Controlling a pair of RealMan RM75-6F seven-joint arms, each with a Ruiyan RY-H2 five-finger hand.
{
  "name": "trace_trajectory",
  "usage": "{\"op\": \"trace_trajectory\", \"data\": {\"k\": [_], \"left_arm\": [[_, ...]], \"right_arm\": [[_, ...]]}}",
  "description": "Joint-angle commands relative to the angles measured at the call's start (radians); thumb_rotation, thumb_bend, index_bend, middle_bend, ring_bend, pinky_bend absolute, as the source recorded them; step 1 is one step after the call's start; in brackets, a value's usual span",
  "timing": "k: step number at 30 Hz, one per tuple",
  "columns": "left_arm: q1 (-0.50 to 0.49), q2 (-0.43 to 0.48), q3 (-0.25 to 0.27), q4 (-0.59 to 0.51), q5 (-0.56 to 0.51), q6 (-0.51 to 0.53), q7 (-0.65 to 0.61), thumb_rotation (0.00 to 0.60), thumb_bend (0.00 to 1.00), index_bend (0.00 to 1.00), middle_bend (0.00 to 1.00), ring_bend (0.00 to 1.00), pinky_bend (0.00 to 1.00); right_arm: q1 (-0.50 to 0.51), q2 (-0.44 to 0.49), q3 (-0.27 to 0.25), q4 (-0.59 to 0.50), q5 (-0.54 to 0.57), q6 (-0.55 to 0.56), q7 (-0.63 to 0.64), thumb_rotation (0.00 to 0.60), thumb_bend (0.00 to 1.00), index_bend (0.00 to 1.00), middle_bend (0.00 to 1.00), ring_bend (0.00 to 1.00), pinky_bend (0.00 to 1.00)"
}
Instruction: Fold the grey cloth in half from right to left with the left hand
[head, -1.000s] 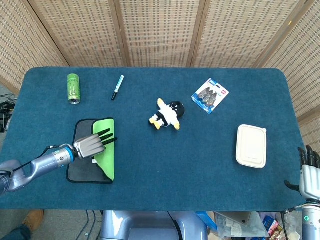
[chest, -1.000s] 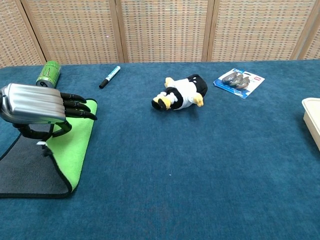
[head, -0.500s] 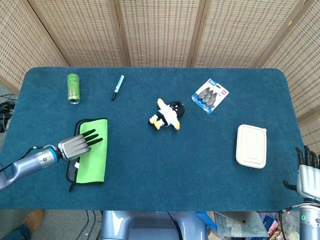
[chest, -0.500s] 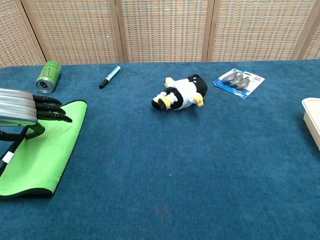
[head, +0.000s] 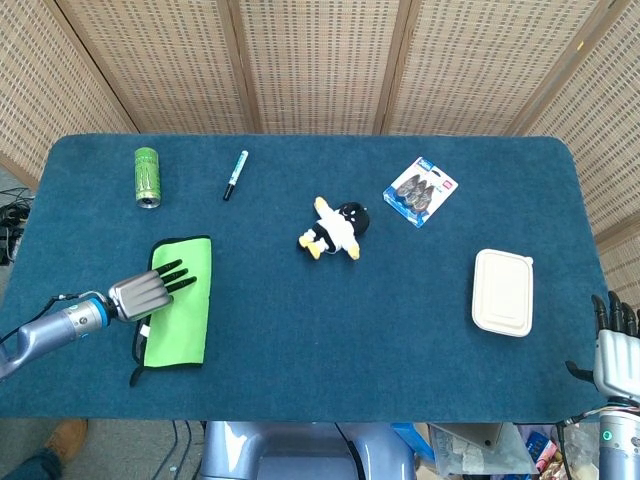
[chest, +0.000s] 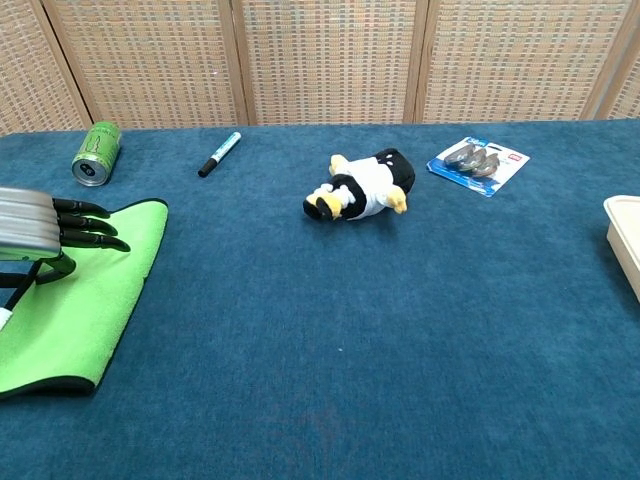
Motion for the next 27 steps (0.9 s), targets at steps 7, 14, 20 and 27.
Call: {"op": "trace_trajectory", "data": {"k": [7, 14, 20, 27], "left_arm": [[0.010, -0.021, 0.001, 0.046, 0.004, 0.000, -0.007, 0.600, 0.50, 0.60, 0.00, 0.00, 0.00], [0.014, -0.038, -0.001, 0.084, 0.005, -0.003, -0.007, 0.600, 0.50, 0.60, 0.00, 0.00, 0.00], [0.019, -0.045, -0.003, 0.103, 0.005, 0.003, -0.004, 0.600, 0.50, 0.60, 0.00, 0.00, 0.00], [0.023, -0.044, -0.003, 0.107, 0.000, -0.008, 0.006, 0.600, 0.49, 0.03, 0.00, 0.00, 0.00]], "right_arm": [[0.000, -0.001, -0.001, -0.001, 0.001, 0.000, -0.002, 0.600, 0.00, 0.00, 0.00, 0.00, 0.00], [0.000, 0.001, -0.001, -0.003, 0.002, -0.001, -0.001, 0.600, 0.00, 0.00, 0.00, 0.00, 0.00], [0.002, 0.000, -0.002, -0.002, 0.003, -0.004, -0.001, 0.600, 0.00, 0.00, 0.00, 0.00, 0.00], [0.002, 0.000, -0.003, -0.004, 0.003, -0.005, -0.003, 0.600, 0.00, 0.00, 0.00, 0.00, 0.00]]}}
